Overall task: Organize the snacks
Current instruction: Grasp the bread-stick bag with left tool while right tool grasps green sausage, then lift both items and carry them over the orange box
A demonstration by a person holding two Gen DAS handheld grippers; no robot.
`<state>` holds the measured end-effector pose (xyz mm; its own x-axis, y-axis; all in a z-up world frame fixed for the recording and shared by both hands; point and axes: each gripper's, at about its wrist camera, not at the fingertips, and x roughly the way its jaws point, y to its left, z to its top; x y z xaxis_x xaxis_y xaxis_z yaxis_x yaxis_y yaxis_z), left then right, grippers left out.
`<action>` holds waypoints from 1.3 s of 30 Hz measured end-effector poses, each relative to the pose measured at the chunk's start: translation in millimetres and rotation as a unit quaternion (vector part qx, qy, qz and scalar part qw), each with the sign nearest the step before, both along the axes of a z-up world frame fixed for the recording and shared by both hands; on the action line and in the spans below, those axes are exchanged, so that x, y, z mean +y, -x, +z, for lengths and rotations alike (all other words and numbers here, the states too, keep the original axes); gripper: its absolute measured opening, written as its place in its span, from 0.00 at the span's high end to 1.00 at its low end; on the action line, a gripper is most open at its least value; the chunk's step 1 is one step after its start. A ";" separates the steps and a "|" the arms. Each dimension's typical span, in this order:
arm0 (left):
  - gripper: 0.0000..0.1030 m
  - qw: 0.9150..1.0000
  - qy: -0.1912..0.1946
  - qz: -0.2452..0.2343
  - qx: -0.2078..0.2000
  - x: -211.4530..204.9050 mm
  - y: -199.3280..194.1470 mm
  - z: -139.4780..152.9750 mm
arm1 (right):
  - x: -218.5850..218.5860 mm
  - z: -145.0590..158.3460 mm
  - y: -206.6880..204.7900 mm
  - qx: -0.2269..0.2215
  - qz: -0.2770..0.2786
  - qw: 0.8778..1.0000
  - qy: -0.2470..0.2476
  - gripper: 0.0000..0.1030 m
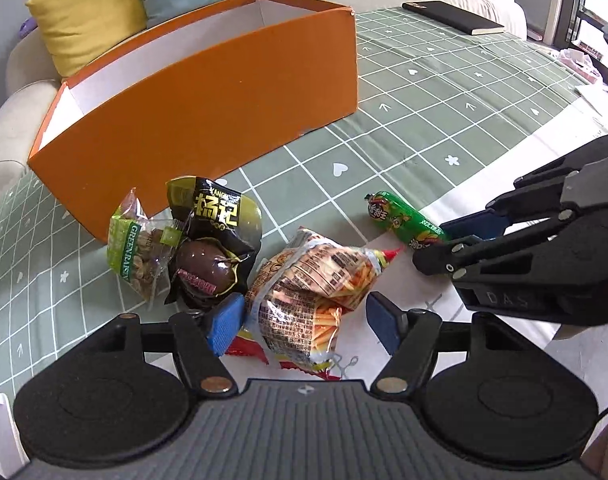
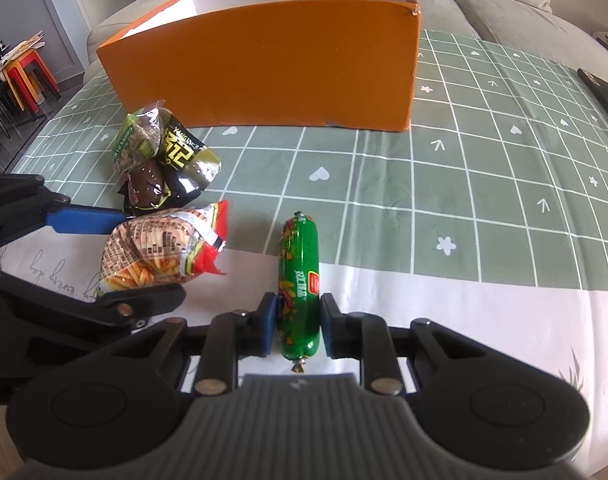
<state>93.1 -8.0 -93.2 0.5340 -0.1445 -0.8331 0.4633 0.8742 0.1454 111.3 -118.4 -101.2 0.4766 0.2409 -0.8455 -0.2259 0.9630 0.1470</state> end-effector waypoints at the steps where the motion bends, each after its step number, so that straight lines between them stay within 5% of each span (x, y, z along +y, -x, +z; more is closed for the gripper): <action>1: 0.22 1.000 -0.002 0.001 0.000 -1.1 -0.6 -1.3 | 0.0 -0.1 0.4 -0.001 0.001 1.000 0.000 0.80; 11: 0.32 1.000 -0.010 0.011 -0.009 -5.6 -4.7 -9.7 | -2.0 -0.7 -1.8 -0.006 -0.001 1.000 0.000 0.80; 19: 0.55 0.999 0.006 0.038 -0.019 -1.6 -0.5 -5.4 | -1.7 -0.6 -1.8 -0.006 -0.002 1.000 0.002 0.81; 31: 0.57 0.989 0.078 0.118 -0.035 21.9 8.3 32.5 | -8.9 21.2 0.5 -0.010 -0.019 0.999 -0.043 0.81; 39: 0.57 0.979 0.117 0.165 -0.039 40.4 1.2 64.9 | -5.9 62.1 7.7 -0.061 -0.014 0.997 -0.055 0.82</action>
<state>91.8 32.4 -28.3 0.6445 -0.1363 -0.7523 0.1462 0.9878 -0.0538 103.5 -124.3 -39.1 0.5817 0.3141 -0.7503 -0.2225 0.9487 0.2247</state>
